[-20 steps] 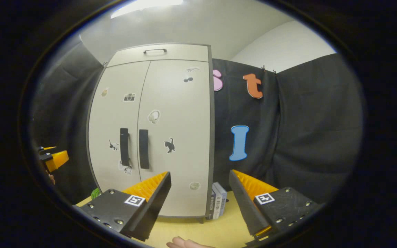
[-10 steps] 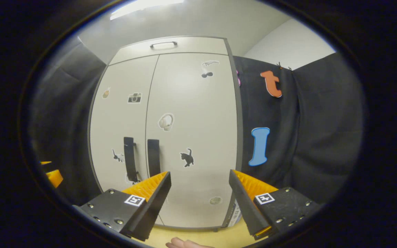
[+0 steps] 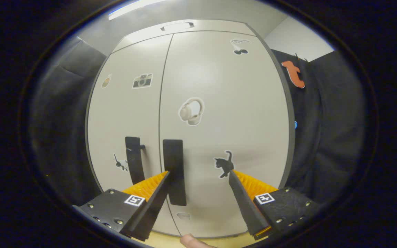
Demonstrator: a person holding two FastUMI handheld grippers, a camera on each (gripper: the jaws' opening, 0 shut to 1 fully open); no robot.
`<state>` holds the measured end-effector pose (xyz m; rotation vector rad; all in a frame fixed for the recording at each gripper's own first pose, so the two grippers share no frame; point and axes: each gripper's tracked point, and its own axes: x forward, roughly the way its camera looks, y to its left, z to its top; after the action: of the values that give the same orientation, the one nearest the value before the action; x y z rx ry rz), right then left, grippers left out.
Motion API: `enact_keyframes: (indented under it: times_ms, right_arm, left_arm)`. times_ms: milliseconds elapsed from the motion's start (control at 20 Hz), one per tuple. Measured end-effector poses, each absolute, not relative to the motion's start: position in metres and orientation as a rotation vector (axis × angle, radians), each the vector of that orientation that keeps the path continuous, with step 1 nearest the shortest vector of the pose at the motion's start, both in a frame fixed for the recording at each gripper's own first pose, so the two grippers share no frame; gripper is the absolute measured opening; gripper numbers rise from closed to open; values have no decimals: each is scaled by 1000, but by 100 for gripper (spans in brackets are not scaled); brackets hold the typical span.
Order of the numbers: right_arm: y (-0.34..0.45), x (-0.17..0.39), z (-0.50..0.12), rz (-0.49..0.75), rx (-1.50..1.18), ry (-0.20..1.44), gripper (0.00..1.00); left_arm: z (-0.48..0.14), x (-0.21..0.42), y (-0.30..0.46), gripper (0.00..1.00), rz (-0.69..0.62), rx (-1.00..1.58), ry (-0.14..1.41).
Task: Open the right door of the double-door shoe cabinet with the right hand, and open the left door with the left hand.
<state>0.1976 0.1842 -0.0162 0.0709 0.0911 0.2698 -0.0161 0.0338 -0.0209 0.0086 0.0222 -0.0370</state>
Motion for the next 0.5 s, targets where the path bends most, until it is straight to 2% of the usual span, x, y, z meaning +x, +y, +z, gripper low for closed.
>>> enact_keyframes:
  times_ms: [350,400,450,500]
  right_arm:
    - [204,219,-22,244,57,78,100]
    - [203,225,-22,214,41,77,95]
    - [203,223,-20,203,35,69,84]
    - [204,223,-21,197,8,74,83]
  left_arm:
    - [-33,-17,54,96,-22,14,13]
    - [-34,-17,54,96,-26,12,14]
    - [-37,-17,55,96,-26,11,11]
    - [-37,-18,56,96,-25,10,8]
